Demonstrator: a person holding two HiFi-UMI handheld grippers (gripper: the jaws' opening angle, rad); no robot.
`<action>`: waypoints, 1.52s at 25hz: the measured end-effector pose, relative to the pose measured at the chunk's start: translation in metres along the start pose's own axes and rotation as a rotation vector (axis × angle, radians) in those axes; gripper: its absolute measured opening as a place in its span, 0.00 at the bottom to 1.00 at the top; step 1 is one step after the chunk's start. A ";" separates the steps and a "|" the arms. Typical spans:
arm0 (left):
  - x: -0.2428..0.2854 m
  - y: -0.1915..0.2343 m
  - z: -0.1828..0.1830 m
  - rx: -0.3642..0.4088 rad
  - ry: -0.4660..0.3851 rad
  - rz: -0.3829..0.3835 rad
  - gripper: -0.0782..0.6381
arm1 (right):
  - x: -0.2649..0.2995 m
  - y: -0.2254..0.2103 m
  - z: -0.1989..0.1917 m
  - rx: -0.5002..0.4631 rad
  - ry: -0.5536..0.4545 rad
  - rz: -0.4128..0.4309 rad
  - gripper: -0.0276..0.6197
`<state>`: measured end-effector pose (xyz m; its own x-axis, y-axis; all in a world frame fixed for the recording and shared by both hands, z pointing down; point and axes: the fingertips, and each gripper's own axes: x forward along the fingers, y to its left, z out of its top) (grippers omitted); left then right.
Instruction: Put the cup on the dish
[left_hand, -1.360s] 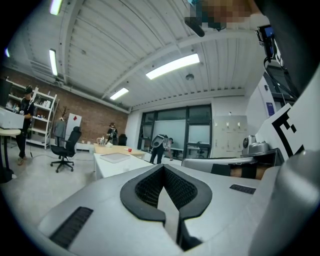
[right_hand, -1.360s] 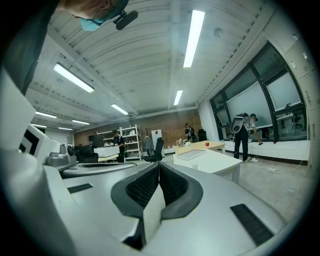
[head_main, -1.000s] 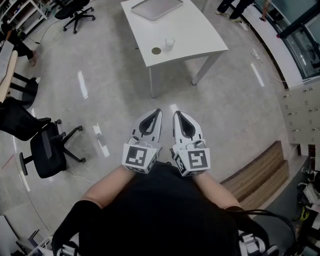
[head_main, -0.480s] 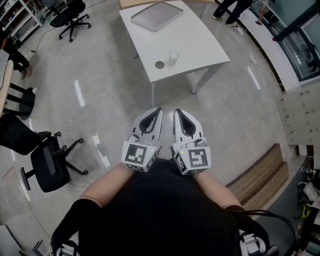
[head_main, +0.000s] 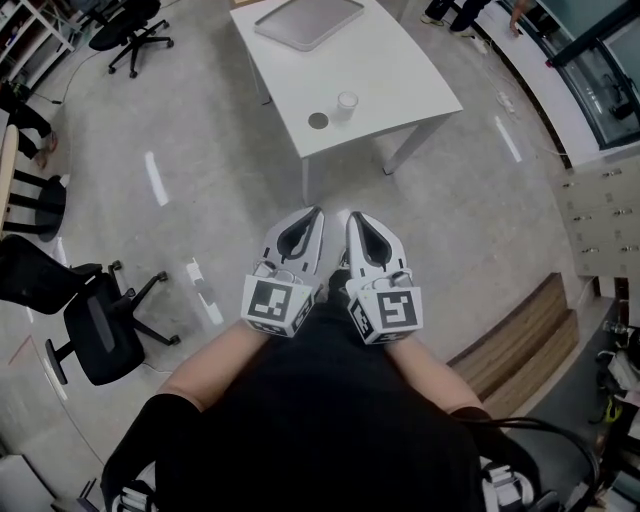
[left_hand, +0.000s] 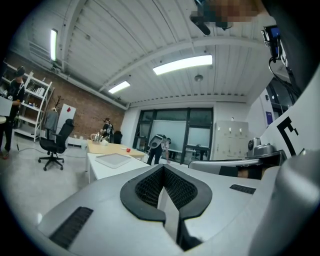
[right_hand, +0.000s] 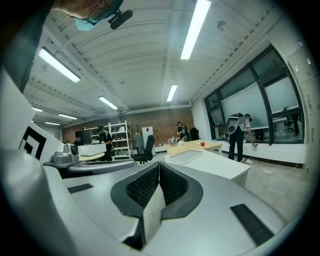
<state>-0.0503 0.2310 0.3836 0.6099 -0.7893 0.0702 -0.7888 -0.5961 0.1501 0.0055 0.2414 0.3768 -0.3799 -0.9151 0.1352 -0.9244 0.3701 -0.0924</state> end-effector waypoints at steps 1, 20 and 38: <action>0.002 0.002 -0.001 0.005 0.003 0.003 0.10 | 0.004 -0.003 0.000 0.000 0.001 0.002 0.06; 0.053 0.009 -0.006 0.014 0.043 0.033 0.10 | 0.039 -0.057 0.001 0.026 0.012 -0.018 0.06; 0.154 0.017 0.006 0.051 0.054 0.088 0.10 | 0.107 -0.146 0.023 0.038 0.008 0.033 0.06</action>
<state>0.0298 0.0978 0.3906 0.5404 -0.8307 0.1342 -0.8414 -0.5326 0.0911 0.1002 0.0861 0.3823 -0.4109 -0.9010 0.1388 -0.9093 0.3940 -0.1343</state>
